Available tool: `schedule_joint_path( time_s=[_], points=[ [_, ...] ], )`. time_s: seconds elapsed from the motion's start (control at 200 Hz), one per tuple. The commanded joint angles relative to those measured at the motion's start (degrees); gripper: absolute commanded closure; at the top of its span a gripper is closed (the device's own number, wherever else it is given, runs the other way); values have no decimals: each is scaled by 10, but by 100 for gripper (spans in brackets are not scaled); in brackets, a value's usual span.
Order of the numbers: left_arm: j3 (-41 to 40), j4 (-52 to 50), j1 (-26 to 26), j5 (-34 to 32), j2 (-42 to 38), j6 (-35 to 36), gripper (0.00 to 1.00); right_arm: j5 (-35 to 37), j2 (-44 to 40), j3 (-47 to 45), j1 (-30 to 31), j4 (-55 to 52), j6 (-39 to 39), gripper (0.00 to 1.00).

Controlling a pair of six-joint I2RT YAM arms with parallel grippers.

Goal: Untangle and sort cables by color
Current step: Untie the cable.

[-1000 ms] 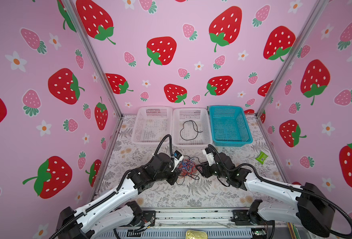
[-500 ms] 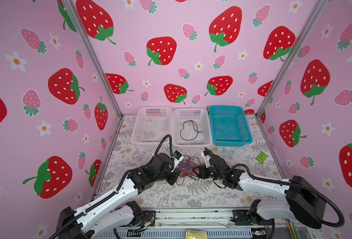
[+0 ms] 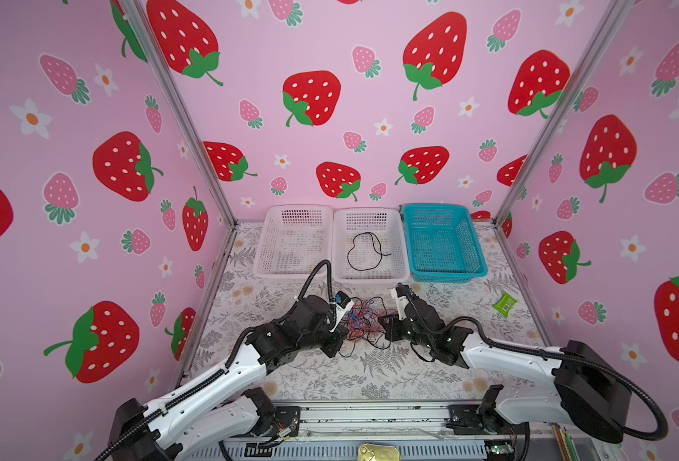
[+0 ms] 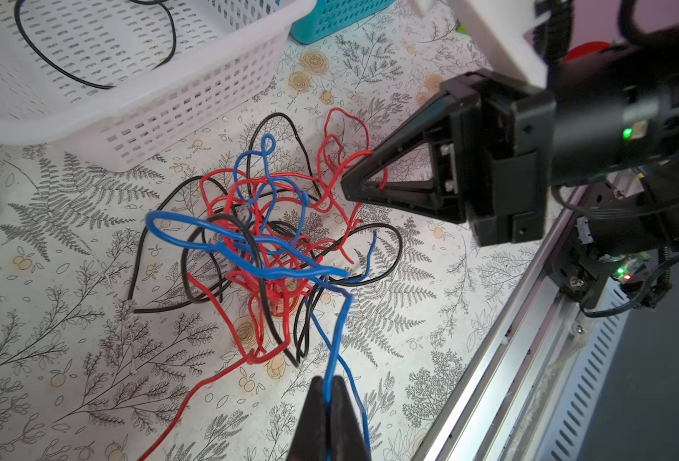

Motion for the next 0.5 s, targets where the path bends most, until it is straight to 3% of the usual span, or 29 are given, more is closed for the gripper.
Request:
schedule_joint_path(
  time_s=[0.0,0.28,0.495],
  points=[
    [34,-21,-2,-39,-7,-3,100,60,-61,-7,2,-53,-6,100],
    [60,-69,-1,-126,3,-31,100,138,-227,-30,0,-194,-15,100],
    [98,-120,7,-152,45,-47,100,191,-287,13,-9,-314,-28,100]
  ],
)
